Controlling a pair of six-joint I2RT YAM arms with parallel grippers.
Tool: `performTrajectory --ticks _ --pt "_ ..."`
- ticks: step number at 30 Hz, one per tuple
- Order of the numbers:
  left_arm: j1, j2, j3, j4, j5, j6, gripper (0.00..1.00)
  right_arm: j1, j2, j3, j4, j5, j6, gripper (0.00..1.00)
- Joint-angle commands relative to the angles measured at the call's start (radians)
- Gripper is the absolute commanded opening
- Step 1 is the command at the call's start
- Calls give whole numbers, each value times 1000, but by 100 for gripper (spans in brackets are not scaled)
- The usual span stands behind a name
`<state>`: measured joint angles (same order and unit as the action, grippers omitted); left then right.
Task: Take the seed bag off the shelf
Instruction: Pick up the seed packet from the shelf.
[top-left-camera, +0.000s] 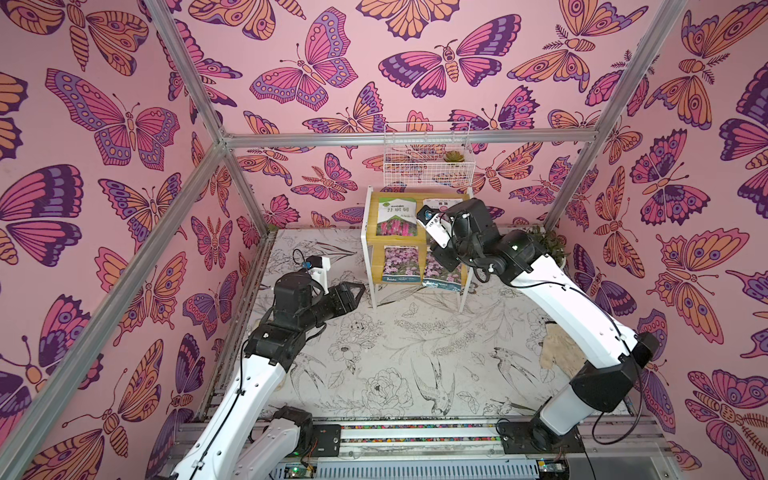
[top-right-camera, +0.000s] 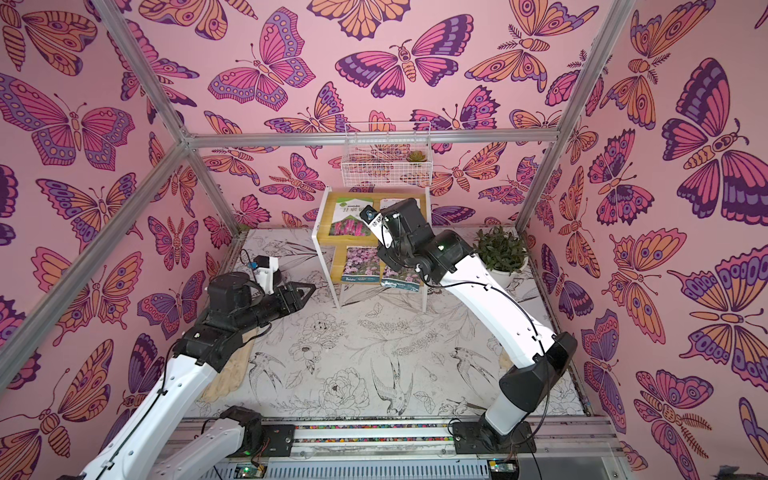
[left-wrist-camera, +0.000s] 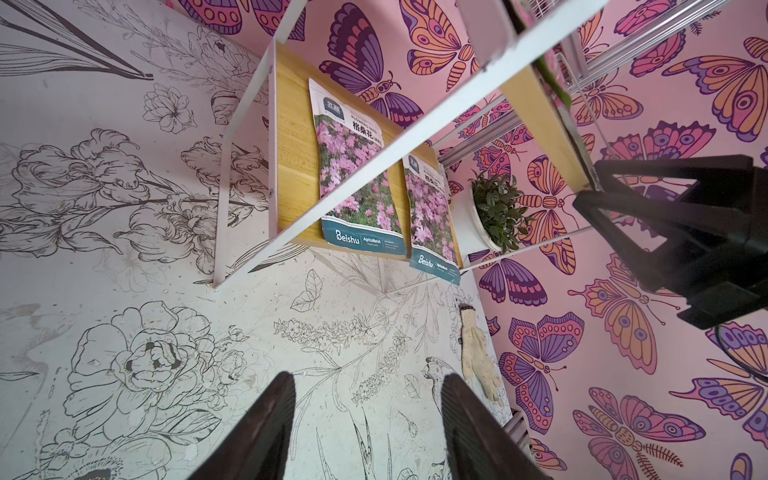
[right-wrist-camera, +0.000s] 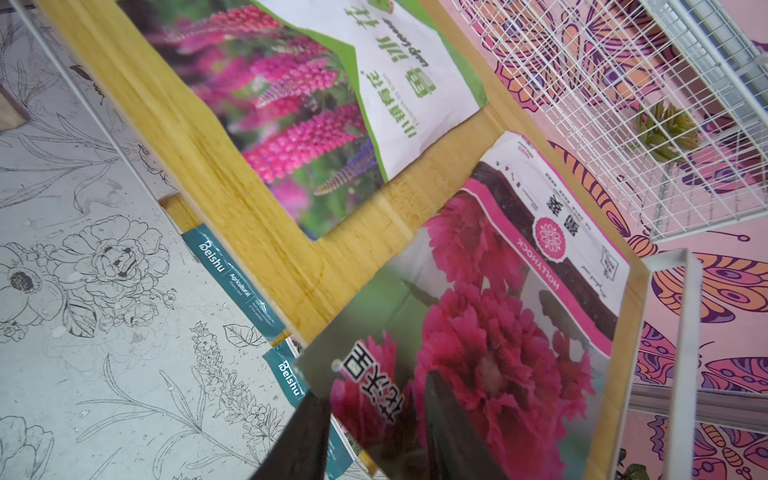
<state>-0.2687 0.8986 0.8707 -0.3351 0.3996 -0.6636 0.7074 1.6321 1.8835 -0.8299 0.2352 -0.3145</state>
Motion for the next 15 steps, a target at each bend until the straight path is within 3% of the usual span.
performTrajectory --ticks 1,6,10,15 --pt "-3 6 -14 32 12 -7 60 -6 -20 -17 -20 -6 15 26" --pt "-3 17 -17 43 22 -13 60 -6 -33 -22 -25 -15 25 8" --pt "-4 19 -22 51 20 -16 60 -5 -52 -36 -17 -31 32 0" --pt "-4 25 -22 64 25 -23 60 -5 -88 -47 -21 -34 31 0"
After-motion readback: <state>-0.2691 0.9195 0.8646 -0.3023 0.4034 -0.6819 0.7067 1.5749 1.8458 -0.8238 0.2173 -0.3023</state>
